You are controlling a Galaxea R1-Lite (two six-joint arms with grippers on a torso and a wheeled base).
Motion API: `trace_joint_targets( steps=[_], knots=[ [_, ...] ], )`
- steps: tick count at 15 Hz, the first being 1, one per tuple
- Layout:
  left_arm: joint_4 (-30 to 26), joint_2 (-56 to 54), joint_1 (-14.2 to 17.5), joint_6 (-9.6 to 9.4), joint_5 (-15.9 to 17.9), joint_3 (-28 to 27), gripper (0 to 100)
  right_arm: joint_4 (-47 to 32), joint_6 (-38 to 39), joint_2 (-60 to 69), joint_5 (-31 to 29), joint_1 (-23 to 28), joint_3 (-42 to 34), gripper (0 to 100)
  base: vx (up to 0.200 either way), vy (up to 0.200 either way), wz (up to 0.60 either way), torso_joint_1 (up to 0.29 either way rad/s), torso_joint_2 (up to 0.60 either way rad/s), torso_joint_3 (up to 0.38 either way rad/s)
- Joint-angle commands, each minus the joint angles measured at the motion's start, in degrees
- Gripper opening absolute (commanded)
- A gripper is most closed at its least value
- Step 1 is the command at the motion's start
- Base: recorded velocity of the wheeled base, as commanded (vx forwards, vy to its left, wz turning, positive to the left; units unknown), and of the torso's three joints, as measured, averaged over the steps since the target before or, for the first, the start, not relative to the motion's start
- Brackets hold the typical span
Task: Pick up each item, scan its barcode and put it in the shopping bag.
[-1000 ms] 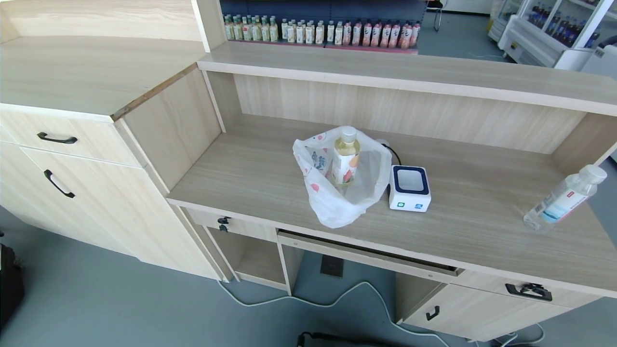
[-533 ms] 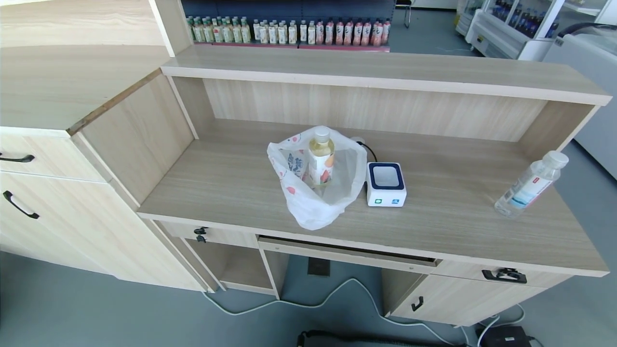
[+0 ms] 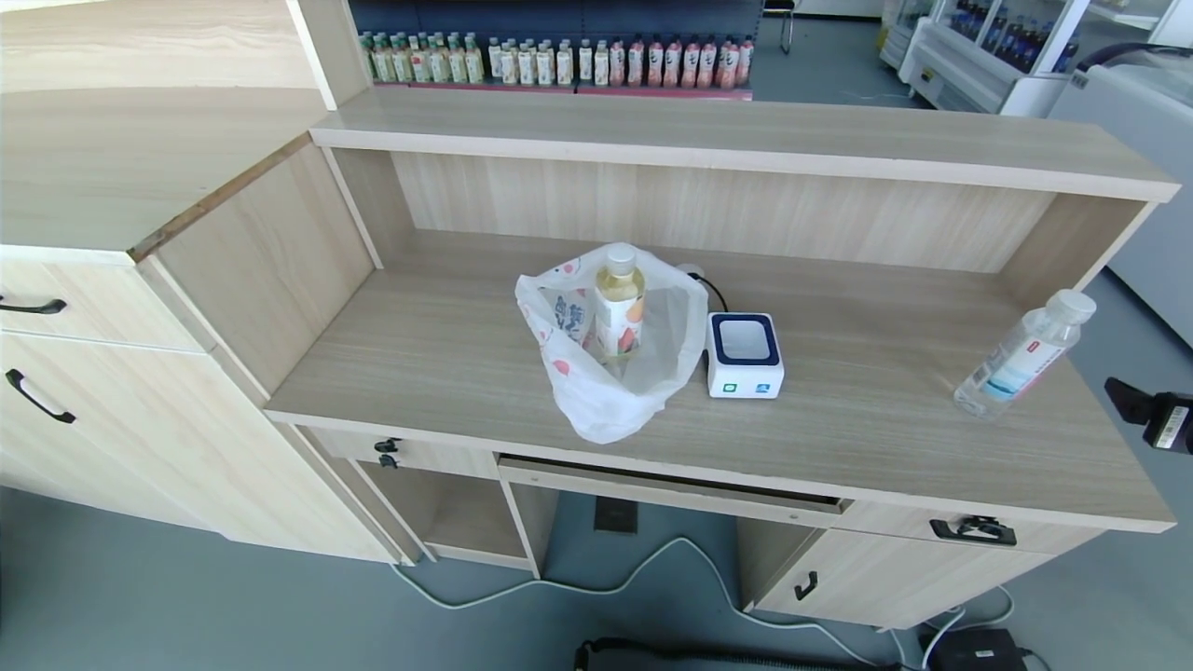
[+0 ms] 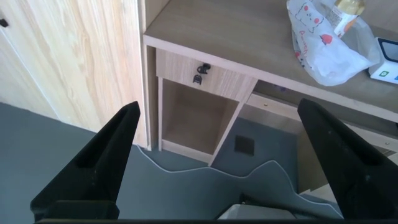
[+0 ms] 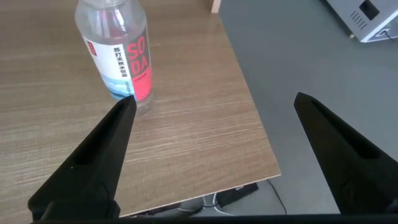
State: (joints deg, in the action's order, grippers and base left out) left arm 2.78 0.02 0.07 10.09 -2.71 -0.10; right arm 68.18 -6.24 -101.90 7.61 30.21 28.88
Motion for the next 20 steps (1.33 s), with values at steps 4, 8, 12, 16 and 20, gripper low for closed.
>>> trace_joint_targets(
  steps=[4,8,12,16,20],
  knots=[
    [0.0,0.0,0.0,0.01,0.0,0.0,100,2.3,-0.3,-8.0,0.0,-4.9,5.5,100,0.0,0.0,0.0,0.0,0.0,0.0],
    [0.0,0.0,0.0,0.01,0.0,0.0,100,2.4,-1.2,-11.0,0.0,-4.9,8.7,100,0.0,0.0,0.0,0.0,0.0,0.0],
    [0.0,0.0,0.0,0.01,0.0,0.0,100,2.3,-0.7,-11.6,-0.1,-5.8,9.0,100,0.0,0.0,0.0,0.0,0.0,0.0],
    [0.0,0.0,0.0,0.01,0.0,0.0,100,2.8,-1.1,-13.8,-0.1,-6.7,12.8,100,0.0,0.0,0.0,0.0,0.0,0.0],
    [0.0,0.0,0.0,0.01,0.0,0.0,100,2.8,-2.1,-15.1,-0.2,-7.5,14.2,100,0.0,0.0,0.0,0.0,0.0,0.0]
  ],
)
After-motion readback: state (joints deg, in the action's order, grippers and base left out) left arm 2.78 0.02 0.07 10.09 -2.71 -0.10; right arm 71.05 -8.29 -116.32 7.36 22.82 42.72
